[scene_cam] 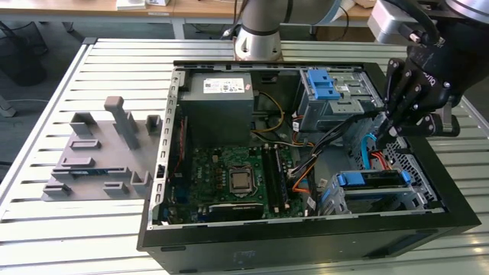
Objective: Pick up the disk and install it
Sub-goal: 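Insert the second disk wire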
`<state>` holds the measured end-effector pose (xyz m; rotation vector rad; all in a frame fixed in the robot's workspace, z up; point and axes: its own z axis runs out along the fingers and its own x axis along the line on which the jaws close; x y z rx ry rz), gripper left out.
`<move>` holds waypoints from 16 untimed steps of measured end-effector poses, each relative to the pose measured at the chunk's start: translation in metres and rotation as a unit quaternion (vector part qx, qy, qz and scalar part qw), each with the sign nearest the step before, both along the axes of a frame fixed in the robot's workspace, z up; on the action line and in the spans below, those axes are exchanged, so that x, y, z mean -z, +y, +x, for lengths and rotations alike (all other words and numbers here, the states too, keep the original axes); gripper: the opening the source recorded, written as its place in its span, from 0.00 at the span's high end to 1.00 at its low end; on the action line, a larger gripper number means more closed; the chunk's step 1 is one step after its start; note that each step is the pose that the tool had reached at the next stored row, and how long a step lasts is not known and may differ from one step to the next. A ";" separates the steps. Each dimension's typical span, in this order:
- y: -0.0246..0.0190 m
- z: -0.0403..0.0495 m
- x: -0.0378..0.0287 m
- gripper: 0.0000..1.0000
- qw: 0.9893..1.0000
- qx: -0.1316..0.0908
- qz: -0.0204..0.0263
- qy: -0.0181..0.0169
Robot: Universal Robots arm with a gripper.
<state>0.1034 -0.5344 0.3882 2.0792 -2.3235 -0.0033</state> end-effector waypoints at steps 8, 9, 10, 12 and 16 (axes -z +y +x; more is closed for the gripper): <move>0.0042 0.0000 0.0022 0.82 1.000 0.000 -0.008 0.000; 0.0043 0.0000 0.0025 0.75 1.000 0.000 -0.008 0.000; 0.0045 0.0000 0.0028 0.75 1.000 0.000 -0.008 0.000; 0.0047 0.0000 0.0037 0.75 1.000 0.000 -0.008 0.000; 0.0055 0.0000 0.0072 0.75 1.000 0.000 -0.008 0.000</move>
